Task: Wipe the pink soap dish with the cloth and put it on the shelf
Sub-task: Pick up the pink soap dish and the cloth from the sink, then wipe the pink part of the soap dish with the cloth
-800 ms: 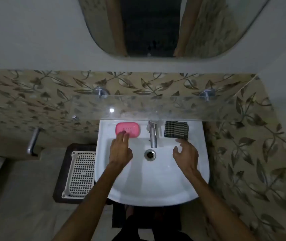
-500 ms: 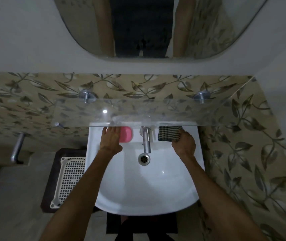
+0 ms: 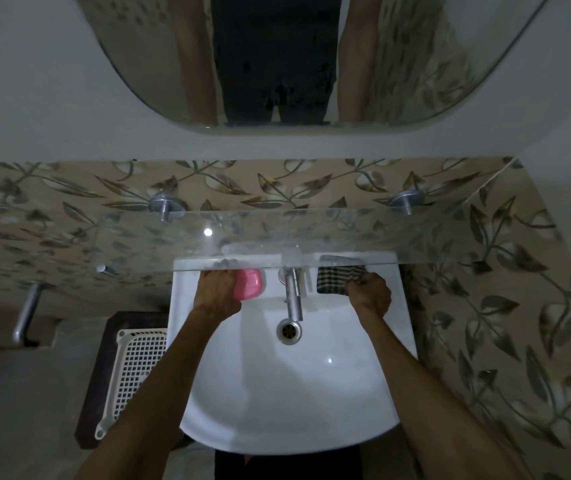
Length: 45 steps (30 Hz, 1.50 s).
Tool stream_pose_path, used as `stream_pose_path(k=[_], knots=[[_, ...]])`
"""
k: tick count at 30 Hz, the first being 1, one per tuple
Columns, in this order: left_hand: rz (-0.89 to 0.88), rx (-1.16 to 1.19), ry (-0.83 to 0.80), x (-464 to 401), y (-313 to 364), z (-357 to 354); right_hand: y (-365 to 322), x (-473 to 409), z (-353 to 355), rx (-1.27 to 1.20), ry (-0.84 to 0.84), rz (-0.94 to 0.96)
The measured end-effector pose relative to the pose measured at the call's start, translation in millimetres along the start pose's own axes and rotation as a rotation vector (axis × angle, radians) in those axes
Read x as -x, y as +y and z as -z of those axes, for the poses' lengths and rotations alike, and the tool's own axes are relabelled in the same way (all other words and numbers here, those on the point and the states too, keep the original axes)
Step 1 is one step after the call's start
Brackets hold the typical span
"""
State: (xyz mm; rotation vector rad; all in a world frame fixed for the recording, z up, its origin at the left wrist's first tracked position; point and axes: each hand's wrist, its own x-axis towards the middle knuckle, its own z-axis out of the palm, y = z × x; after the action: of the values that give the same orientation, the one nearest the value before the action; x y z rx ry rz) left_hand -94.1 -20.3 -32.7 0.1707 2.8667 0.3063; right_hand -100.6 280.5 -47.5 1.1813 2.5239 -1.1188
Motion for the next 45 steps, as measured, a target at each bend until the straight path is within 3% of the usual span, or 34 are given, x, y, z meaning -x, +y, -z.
stream_pose_path(k=[7, 15, 20, 26, 29, 32, 37, 39, 42, 45], knots=[[-0.072, 0.031, 0.105, 8.1, -2.0, -1.2, -5.9, 7.3, 1.9, -0.194, 0.142, -0.006], [-0.107, 0.078, 0.221, 22.7, -4.8, 3.6, -5.8, 4.3, 6.5, -0.326, 0.107, -0.053], [-0.026, 0.251, 0.307, 48.5, 3.3, 3.4, -12.9, 7.8, 15.4, -0.716, 0.094, -0.106], [0.269, 0.664, 0.265, 97.4, 39.0, 9.8, 6.0, 54.5, 62.7, -1.297, -0.13, -0.239], [0.372, 0.927, 0.17, 118.6, 66.8, 20.4, 23.1, 93.5, 95.4, -1.547, -0.352, -0.302], [0.429, 1.1, -0.016, 138.7, 96.4, 19.4, 23.1, 133.9, 123.8, -1.627, -0.486, -0.335], [0.333, 0.867, -0.541, 176.1, 130.7, -2.6, -2.7, 194.3, 156.5, -1.588, -0.718, -0.279], [0.274, 0.771, -0.66, 182.5, 139.4, -8.5, -11.2, 213.9, 165.1, -1.587, -0.799, -0.242], [0.257, 0.851, -0.642, 177.3, 153.6, 3.1, -17.0, 238.4, 173.8, -1.547, -0.84, -0.152], [0.238, 0.992, -0.459, 161.4, 159.7, 31.8, -5.7, 247.6, 174.2, -1.368, -0.787, -0.051]])
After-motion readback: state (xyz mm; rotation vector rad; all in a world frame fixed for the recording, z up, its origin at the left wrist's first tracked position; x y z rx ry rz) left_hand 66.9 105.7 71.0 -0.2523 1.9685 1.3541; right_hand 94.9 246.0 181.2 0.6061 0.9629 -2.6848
